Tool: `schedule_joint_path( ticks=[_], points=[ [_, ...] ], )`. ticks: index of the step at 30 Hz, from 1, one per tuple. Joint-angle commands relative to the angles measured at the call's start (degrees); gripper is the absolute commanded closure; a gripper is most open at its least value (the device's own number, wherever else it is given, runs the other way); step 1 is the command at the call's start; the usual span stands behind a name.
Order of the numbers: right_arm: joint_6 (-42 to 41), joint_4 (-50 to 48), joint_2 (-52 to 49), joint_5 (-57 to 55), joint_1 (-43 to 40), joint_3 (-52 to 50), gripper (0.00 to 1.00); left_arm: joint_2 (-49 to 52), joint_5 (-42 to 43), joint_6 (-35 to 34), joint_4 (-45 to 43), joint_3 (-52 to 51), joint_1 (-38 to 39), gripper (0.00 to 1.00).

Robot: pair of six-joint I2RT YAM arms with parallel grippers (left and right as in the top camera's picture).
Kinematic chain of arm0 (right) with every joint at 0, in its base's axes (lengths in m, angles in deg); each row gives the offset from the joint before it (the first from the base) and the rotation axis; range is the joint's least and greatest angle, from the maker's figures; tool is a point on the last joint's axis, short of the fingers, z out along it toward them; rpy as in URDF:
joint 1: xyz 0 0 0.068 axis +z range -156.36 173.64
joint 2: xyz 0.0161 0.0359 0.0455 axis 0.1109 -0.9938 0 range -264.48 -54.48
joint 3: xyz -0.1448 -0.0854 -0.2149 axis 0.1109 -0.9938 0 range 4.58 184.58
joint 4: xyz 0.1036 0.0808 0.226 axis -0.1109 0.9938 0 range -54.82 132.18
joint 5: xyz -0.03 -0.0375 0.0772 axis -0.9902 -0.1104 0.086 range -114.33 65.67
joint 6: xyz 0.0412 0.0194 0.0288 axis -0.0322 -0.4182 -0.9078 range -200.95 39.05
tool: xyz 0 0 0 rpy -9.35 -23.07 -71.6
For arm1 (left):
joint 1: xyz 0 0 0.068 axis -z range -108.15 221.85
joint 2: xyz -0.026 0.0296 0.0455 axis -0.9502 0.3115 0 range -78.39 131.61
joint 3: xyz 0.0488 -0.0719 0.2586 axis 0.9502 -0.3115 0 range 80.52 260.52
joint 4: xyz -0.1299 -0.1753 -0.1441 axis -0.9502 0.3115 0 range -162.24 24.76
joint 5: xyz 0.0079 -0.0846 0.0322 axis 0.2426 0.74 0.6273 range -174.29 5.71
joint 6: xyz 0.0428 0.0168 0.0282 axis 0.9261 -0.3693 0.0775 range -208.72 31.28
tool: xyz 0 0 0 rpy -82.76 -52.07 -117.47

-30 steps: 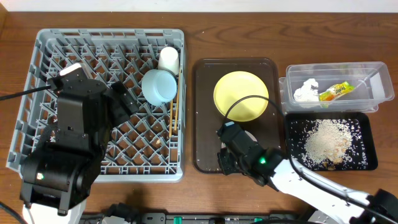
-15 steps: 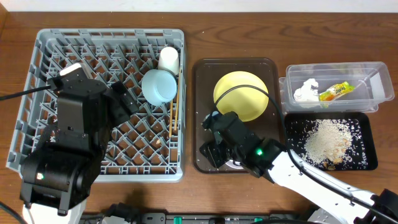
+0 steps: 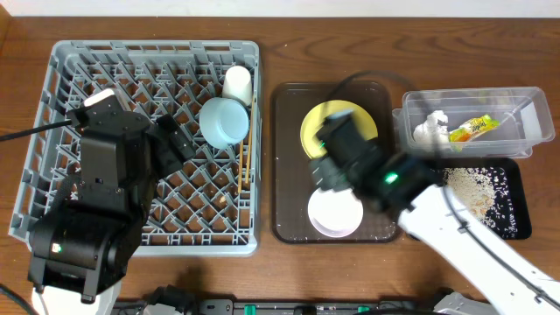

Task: Sort waste into correct bins and load items into the dishwasher rack
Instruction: 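Carry the emptied bowl left and set it on the brown tray, then open the right gripper and withdraw it to the right edge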

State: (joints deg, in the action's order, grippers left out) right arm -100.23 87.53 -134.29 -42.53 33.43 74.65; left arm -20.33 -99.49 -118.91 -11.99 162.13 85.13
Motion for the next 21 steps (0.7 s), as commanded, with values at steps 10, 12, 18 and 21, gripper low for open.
schedule_joint_path(
  ticks=[10, 12, 18, 21],
  points=[
    [0.07, 9.27, 2.56, -15.85, -41.68, 6.86, 0.01, 0.02, -0.35, -0.13, 0.17, 0.76, -0.2, 0.06],
    [0.07, 10.36, 2.56, -15.85, -47.71, 6.84, 0.01, 0.02, -0.35, -0.11, 0.17, 0.76, -0.2, 0.06],
    [0.07, 10.29, 2.56, -15.85, -60.11, 6.84, 0.01, 0.02, -0.35, -0.11, 0.17, 0.76, -0.2, 0.07],
    [0.07, 10.29, 2.56, -15.85, -62.49, 6.84, 0.01, 0.02, -0.35, -0.11, 0.17, 0.76, -0.2, 0.06]
  ],
)
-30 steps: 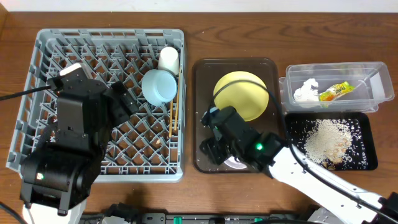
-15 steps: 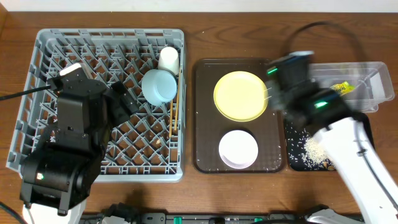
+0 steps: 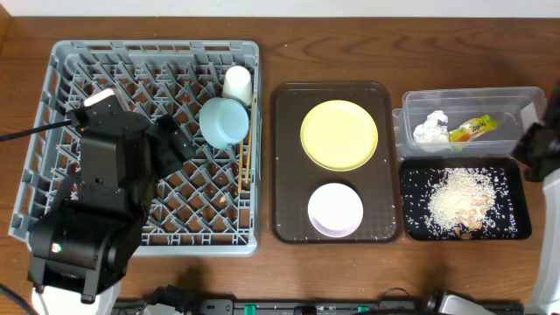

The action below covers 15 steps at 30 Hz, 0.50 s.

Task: Sort waste into correct bins and load items into the dishwasher rack
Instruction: 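Open the right gripper and withdraw it to the right edge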

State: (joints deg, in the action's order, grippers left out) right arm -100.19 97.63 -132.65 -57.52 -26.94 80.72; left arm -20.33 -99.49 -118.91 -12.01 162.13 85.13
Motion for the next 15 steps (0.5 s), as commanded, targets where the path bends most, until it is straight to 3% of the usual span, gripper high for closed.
schedule_joint_path(
  ticks=[1, 15],
  points=[
    [0.02, 0.2, 0.92, -0.85, -2.49, 0.76, 0.01, 0.02, -0.35, -0.11, 0.2, 0.76, -0.2, 0.06],
    [0.0, 0.2, 0.92, -0.85, -2.82, 0.76, 0.01, 0.02, -0.35, -0.55, -0.44, 0.76, -0.2, 0.06]
  ],
)
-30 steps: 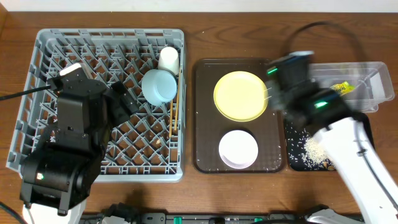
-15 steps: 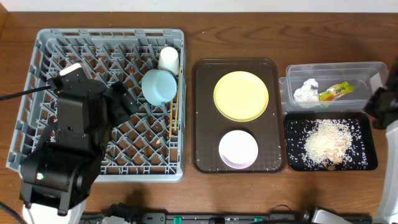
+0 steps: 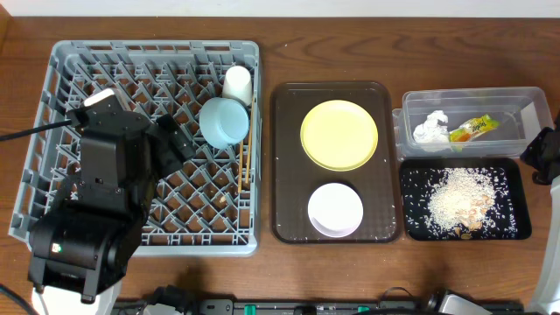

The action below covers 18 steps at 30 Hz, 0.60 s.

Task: Sort waste into correct bins and load items into the dishwasher rack
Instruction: 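Open the right gripper and withdraw it to the right edge, then move the left gripper from the rack toward the white bowl on the tray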

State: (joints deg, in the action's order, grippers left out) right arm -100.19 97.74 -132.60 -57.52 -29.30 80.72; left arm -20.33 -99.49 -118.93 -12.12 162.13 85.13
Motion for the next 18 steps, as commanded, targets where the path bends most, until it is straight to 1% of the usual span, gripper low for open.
schedule_joint_path(
  ticks=[1, 2, 4, 7, 9, 10, 12, 15, 17, 18],
  points=[
    [0.0, 0.09, 0.87, -0.85, -0.46, 0.76, 0.01, 0.02, -0.35, -0.52, -1.6, 0.76, -0.2, 0.06],
    [0.02, 0.11, 0.87, -0.85, -0.46, 0.76, 0.01, 0.02, -0.24, -0.59, -2.89, 0.76, -0.2, 0.06],
    [0.02, 0.09, 0.87, -0.85, -0.46, 0.76, 0.01, 0.0, 4.98, -1.75, -2.99, 0.76, -0.2, 0.06],
    [0.0, 0.11, 0.87, -0.85, -0.46, 0.76, 0.01, 0.48, 19.28, -2.05, -2.49, 0.31, -0.2, 0.06],
    [0.02, 0.11, 0.87, -0.85, -0.46, 0.76, 0.01, 1.27, 27.89, -2.05, -2.4, -0.7, -0.17, 0.06],
    [0.02, 0.09, 0.87, -0.85, -0.46, 0.76, 0.01, 1.84, 30.88, -2.03, -2.03, -1.16, -0.04, 0.06],
    [0.02, 0.09, 0.87, -0.85, -0.46, 0.76, 0.01, 3.41, 35.43, -2.08, -0.42, -1.92, 0.72, 0.06],
    [0.0, 0.09, 0.87, -0.85, -0.46, 0.76, 0.01, 6.29, 36.87, -2.05, 2.69, -2.62, 3.06, 0.07],
    [0.02, 0.09, 0.87, -0.85, -0.46, 0.76, 0.01, 8.44, 36.83, -2.03, 4.76, -2.69, 5.25, 0.2],
    [0.02, 0.09, 0.87, -0.85, -0.46, 0.76, 0.01, 9.46, 36.83, -2.03, 5.49, -2.69, 6.47, 0.29]
  ],
)
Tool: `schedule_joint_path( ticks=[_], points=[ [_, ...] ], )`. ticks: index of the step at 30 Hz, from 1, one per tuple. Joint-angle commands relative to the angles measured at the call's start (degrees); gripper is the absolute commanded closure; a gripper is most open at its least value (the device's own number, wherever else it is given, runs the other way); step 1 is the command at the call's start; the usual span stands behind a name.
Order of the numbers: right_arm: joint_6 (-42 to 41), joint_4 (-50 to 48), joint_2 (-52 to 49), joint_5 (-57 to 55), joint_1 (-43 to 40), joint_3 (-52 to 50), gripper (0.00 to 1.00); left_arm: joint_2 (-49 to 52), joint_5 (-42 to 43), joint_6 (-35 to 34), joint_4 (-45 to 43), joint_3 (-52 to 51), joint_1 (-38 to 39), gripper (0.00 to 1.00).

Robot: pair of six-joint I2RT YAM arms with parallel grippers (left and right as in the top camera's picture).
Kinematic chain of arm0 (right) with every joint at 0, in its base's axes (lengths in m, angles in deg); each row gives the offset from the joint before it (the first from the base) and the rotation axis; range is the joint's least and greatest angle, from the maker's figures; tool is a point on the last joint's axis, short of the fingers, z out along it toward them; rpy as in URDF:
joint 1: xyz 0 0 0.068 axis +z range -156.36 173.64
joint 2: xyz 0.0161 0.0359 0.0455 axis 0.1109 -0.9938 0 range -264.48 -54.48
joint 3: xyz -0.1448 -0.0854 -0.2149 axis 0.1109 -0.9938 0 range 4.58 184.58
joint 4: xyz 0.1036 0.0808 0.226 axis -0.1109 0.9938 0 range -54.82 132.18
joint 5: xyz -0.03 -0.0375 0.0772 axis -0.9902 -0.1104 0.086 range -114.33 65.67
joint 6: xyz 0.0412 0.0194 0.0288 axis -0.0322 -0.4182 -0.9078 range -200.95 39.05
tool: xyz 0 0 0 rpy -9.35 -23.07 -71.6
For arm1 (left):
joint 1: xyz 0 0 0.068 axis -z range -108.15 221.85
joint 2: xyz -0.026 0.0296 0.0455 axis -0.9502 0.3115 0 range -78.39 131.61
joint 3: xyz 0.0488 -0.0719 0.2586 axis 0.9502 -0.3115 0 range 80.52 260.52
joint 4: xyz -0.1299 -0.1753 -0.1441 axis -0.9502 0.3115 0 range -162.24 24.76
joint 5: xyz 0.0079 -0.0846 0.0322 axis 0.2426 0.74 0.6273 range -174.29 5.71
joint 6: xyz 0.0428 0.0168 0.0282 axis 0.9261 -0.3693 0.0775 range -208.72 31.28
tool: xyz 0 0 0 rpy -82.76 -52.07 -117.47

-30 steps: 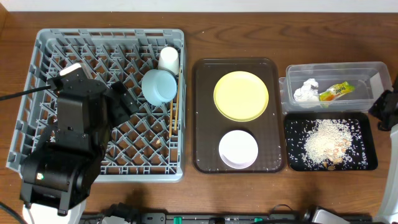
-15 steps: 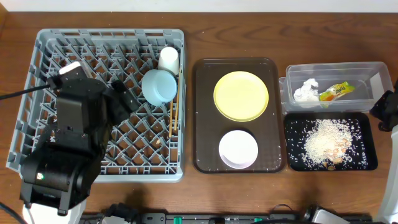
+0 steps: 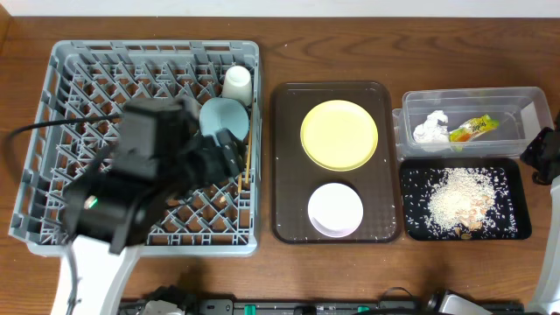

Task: Sort waste into correct bins and load items into the dishwasher rack
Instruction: 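Move the left gripper from the rack toward the white bowl on the tray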

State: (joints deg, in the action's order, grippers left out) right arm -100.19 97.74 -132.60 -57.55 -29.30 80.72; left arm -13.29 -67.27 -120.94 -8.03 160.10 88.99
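Observation:
The grey dishwasher rack (image 3: 52, 105) holds a light blue bowl (image 3: 220, 115), a white cup (image 3: 236, 83) and wooden chopsticks (image 3: 248, 168). My left gripper (image 3: 227, 156) hangs over the rack's right part, just below the blue bowl and beside the chopsticks; its jaws are blurred. A yellow plate (image 3: 339, 135) and a small white plate (image 3: 335, 210) lie on the brown tray (image 3: 287, 175). My right gripper (image 3: 542, 156) sits at the right edge, barely showing.
A clear bin (image 3: 516, 103) at the back right holds a crumpled tissue (image 3: 430, 128) and a yellow-green packet (image 3: 472, 128). A black tray (image 3: 516, 219) in front of it holds scattered rice and food scraps (image 3: 459, 199).
My left arm has moved to the right across the rack; its gripper went from the rack's middle to just below the blue bowl. The right arm has not moved.
My right arm was over the brown tray above the plates, blurred. Then it stood withdrawn at the table's right edge, with both plates left on the tray, and has stayed there. My left arm held still over the rack's left until now.

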Motion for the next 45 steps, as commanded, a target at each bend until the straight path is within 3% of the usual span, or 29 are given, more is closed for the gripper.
schedule_joint_path(
  ticks=[1, 4, 6, 11, 14, 16, 21, 25, 31, 40, 45],
  points=[
    [0.02, 0.11, 0.87, -0.83, -0.46, 0.76, 0.01, 3.61, 4.63, -0.02, 1.81, -0.66, 4.22, 0.36],
    [0.0, 0.09, 0.87, -0.83, -0.46, 0.76, 0.01, 6.69, 4.59, -0.02, 1.79, -0.66, 9.55, 0.66],
    [0.02, 0.09, 0.87, -0.83, -0.46, 0.76, 0.01, 8.66, 4.13, 0.0, 1.01, -0.66, 13.57, 0.77],
    [0.02, 0.09, 0.87, -0.83, -0.46, 0.76, 0.01, 14.4, -0.68, -0.02, -1.53, -0.66, 24.24, 0.91],
    [0.0, 0.11, 0.87, -0.83, -0.46, 0.76, 0.01, 18.05, -1.03, -0.02, -4.02, -0.66, 29.7, 0.89],
    [0.02, 0.09, 0.87, -0.83, -0.46, 0.76, 0.01, 20.52, -0.98, -0.02, -6.82, -0.66, 32.81, 0.83],
    [0.02, 0.11, 0.87, -0.83, -0.46, 0.76, 0.01, 23.78, -1.05, 0.24, -11.17, -0.66, 36.33, 0.83],
    [0.0, 0.09, 0.87, -0.83, -0.46, 0.76, 0.01, 25.73, -1.07, 0.17, -12.17, -0.66, 37.7, 0.67],
    [0.0, 0.09, 0.87, -0.83, -0.46, 0.76, 0.01, 29.53, -3.61, -0.04, -12.76, -0.66, 42.91, 0.66],
    [0.0, 0.09, 0.87, -0.83, -0.46, 0.76, 0.01, 35.71, -19.32, 0.26, -18.16, -0.66, 51.67, 0.66],
    [0.0, 0.09, 0.87, -0.83, -0.46, 0.76, 0.01, 37.7, -26.62, 0.9, -20.0, -0.66, 53.24, 0.74]
  ],
)
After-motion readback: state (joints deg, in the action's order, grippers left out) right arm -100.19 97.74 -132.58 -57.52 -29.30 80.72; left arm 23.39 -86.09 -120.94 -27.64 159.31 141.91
